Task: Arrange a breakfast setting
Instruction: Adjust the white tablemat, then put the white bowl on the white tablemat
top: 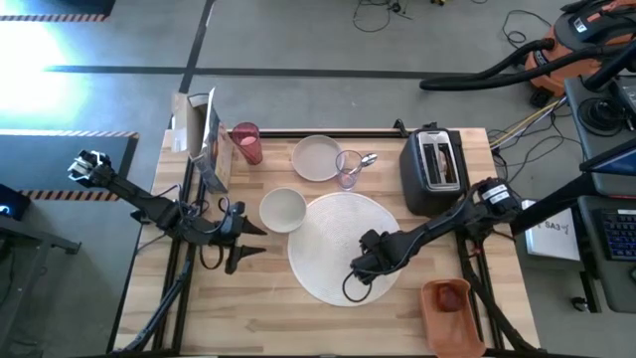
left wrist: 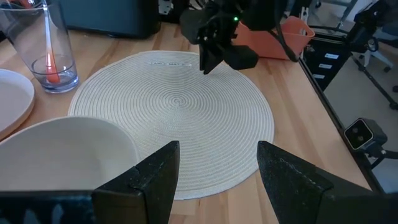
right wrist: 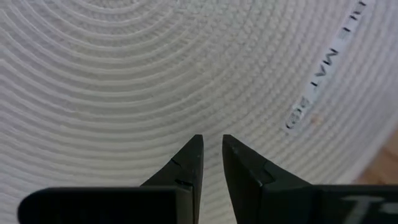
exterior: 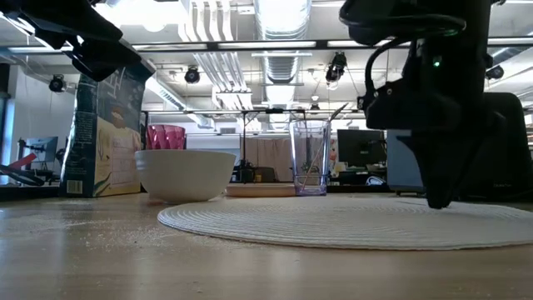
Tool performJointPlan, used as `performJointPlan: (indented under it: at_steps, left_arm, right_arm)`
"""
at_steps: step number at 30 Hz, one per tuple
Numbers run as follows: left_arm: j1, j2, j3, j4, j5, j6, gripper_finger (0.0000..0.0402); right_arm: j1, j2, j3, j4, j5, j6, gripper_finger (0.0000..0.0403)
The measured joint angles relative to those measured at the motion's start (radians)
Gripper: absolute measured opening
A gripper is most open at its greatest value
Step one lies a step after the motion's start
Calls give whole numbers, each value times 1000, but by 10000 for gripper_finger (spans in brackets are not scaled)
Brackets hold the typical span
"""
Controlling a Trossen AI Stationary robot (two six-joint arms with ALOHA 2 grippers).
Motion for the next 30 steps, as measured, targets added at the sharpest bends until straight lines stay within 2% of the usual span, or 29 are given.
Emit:
performJointPlan:
  at_steps: [10, 20, 30]
  left_arm:
    - [0, 0, 0, -5, 0, -2, 199]
    - [0, -5, 0, -25, -1, -23, 199]
    - [0, -7, 0, -44, 5, -67, 199]
  right_arm:
    - [-41, -4, -45, 150, -20, -66, 52]
    - [-73, -6, -25, 144, -46, -134, 52]
    - [-79, -21, 66, 112, -41, -218, 52]
